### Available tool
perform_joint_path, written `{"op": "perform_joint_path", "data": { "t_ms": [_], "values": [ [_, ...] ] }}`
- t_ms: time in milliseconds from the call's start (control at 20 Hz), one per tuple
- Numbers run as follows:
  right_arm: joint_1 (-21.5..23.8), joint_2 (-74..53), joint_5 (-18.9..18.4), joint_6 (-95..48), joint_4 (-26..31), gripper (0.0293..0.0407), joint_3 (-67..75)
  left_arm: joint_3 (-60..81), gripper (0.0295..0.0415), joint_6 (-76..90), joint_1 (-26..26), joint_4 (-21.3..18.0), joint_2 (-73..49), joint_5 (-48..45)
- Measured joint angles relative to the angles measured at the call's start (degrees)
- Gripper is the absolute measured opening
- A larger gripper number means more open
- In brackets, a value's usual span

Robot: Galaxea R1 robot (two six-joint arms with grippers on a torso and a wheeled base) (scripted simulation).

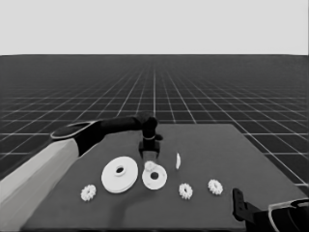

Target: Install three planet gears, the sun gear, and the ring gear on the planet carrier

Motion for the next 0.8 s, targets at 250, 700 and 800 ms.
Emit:
{"op": "perform_joint_path", "data": {
  "t_ms": [250,700,800],
  "values": [
    [0.0,0.0,0.0,0.0,0.0,0.0385,0.0,48.0,0.0385,-7.2,2.3,2.7,-42.3,0.5],
    [0.0,0.0,0.0,0.0,0.0,0.0385,0.0,45.5,0.0385,5.9,12.2,10.8,-52.6,-6.8],
    [0.0,0.0,0.0,0.0,0.0,0.0385,0.0,43.0,0.0385,6.5,15.3,13.1,-51.5,-8.6]
  ]
}}
